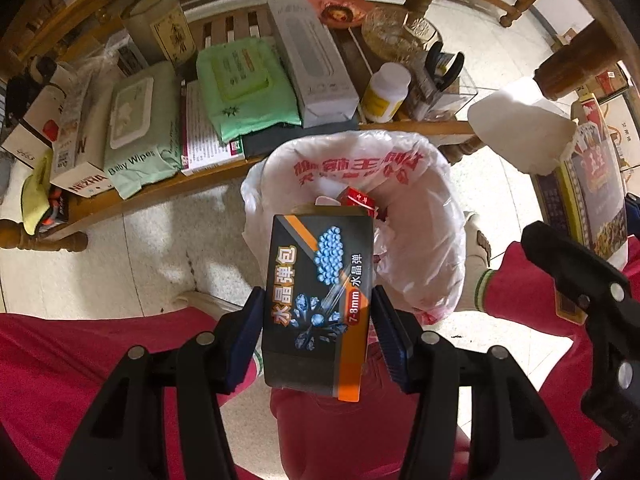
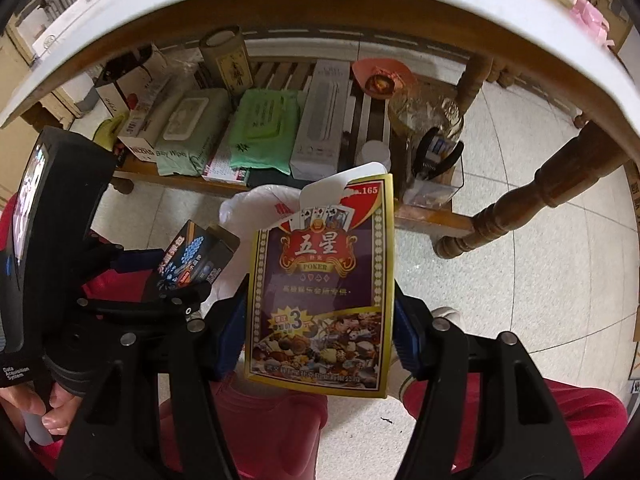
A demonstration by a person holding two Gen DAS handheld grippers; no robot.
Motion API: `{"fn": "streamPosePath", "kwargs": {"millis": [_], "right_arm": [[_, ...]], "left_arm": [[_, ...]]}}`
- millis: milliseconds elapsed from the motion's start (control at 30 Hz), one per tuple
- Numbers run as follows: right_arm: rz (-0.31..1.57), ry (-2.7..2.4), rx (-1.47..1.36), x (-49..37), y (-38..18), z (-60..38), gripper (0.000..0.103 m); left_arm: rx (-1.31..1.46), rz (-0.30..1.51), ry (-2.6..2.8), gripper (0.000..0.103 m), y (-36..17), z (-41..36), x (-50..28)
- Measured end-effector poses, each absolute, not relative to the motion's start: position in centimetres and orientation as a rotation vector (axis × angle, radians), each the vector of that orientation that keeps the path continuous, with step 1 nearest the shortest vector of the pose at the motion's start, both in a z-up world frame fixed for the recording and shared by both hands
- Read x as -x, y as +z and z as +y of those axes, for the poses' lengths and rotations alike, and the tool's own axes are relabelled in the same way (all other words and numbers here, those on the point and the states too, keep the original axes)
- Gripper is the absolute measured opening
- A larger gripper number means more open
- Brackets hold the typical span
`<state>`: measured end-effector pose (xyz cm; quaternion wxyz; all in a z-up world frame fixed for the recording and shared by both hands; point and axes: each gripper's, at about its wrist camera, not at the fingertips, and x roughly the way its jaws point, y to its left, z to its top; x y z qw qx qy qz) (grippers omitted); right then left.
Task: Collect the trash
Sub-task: 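Carry the Wuxing box and black-orange box down to the plastic bag, then open both tools to drop both boxes into the bag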
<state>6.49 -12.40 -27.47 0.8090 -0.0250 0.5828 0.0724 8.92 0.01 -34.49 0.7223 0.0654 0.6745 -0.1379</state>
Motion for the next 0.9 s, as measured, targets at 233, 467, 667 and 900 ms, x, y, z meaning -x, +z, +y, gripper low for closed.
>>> {"fn": "streamPosePath", "kwargs": {"millis": [233, 467, 667, 900], "right_arm": [[1.293, 0.148, 0.042, -7.7, -29.9, -12.5, 0.061], [1.344, 0.149, 0.038, -9.2, -32.8, -12.3, 0.061], [1.385, 0.145, 0.032, -10.0, -34.7, -12.5, 0.061], [1.441, 0.147, 0.028, -10.3, -37.1, -12.4, 0.061]], "left_arm": [[-0.116, 1.549, -0.295, 0.053, -36.8, 0.1, -9.6], [-0.096, 1.601, -0.279, 0.053, -38.9, 0.2, -10.4], [-0.09, 1.634, -0.277, 0.053, -40.1, 0.1, -10.7], [-0.094, 1.662, -0.27, 0.053, -41.3, 0.1, -11.3]]}}
